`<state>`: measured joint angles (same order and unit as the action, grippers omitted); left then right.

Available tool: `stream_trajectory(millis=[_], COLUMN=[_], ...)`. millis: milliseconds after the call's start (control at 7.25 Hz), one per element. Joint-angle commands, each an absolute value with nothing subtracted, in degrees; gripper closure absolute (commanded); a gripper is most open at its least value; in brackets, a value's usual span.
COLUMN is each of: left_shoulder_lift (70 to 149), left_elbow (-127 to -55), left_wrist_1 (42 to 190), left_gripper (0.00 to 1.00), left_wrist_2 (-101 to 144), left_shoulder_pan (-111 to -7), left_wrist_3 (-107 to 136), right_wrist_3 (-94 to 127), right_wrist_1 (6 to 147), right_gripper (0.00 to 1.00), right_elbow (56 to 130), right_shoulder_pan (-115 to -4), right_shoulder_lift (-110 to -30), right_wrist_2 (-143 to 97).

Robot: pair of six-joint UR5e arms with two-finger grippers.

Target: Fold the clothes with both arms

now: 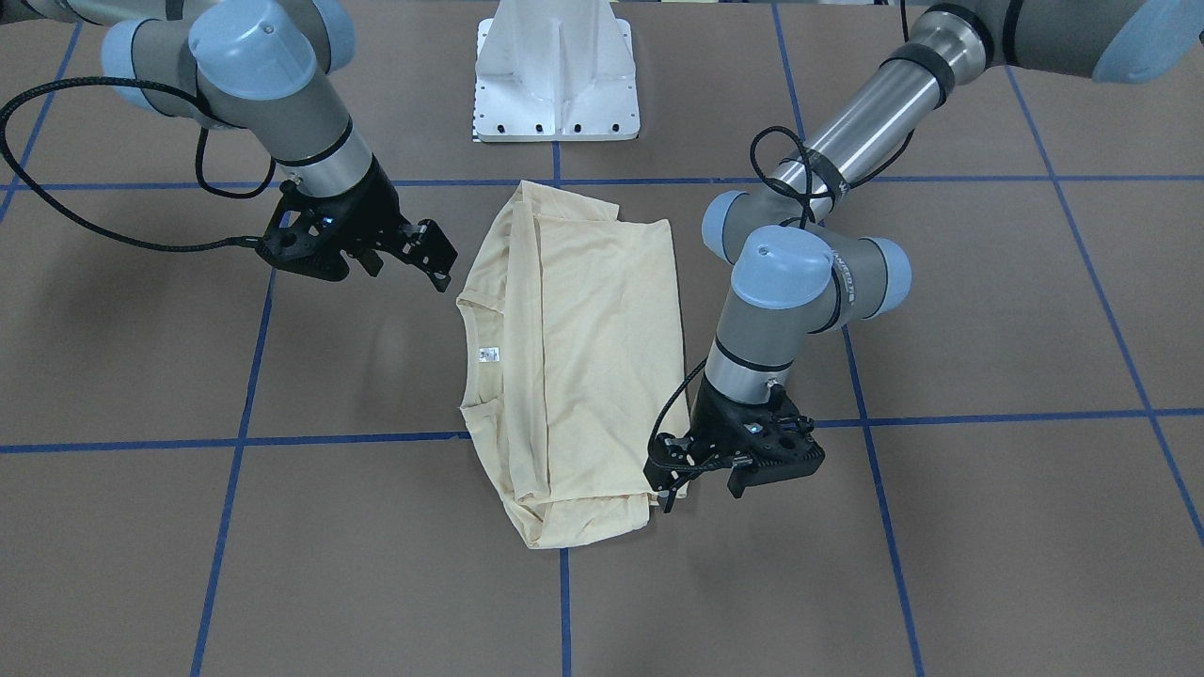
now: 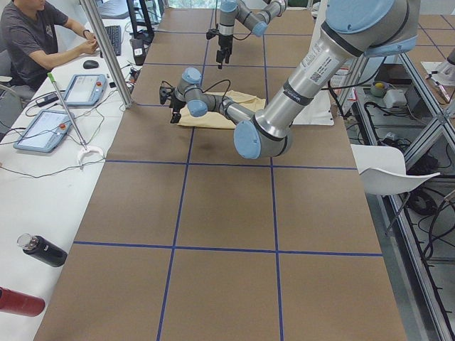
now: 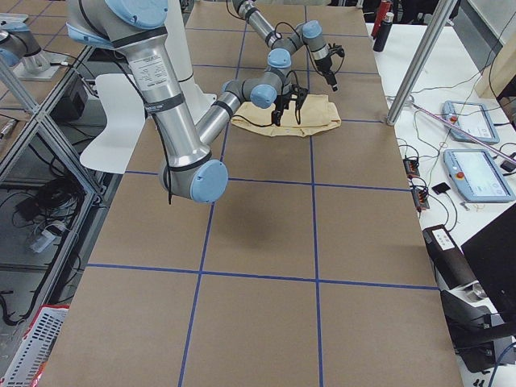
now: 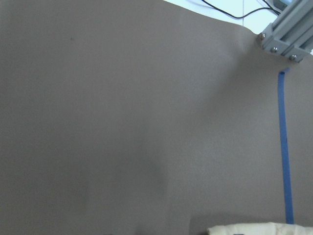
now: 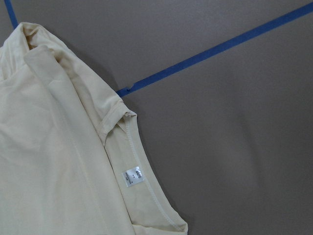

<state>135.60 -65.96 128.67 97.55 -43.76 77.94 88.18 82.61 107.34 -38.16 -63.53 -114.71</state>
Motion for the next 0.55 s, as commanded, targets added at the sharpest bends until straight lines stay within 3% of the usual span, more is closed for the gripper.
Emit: stream_trajectory(millis=[0,414], left_shoulder_lift=[128.9,117.4], left_elbow=[-74.9,-89.6], left_wrist_1=[127.8,126.0], left_gripper=[0.0,0.0], left_wrist_2=[100.9,104.2], left_shoulder_pan=[-45.5,-46.9], left_wrist_3=[73.0,67.8], right_wrist_3=[86.6,84.3], right_wrist_1=[82.8,83.5], right_gripper=[0.0,0.0], right_elbow=[107.2,106.0], right_shoulder_pan=[-36.1,-28.3], right_shoulder_lift=[-62.2,-60.5], right_wrist_2=[-111.5,-100.7])
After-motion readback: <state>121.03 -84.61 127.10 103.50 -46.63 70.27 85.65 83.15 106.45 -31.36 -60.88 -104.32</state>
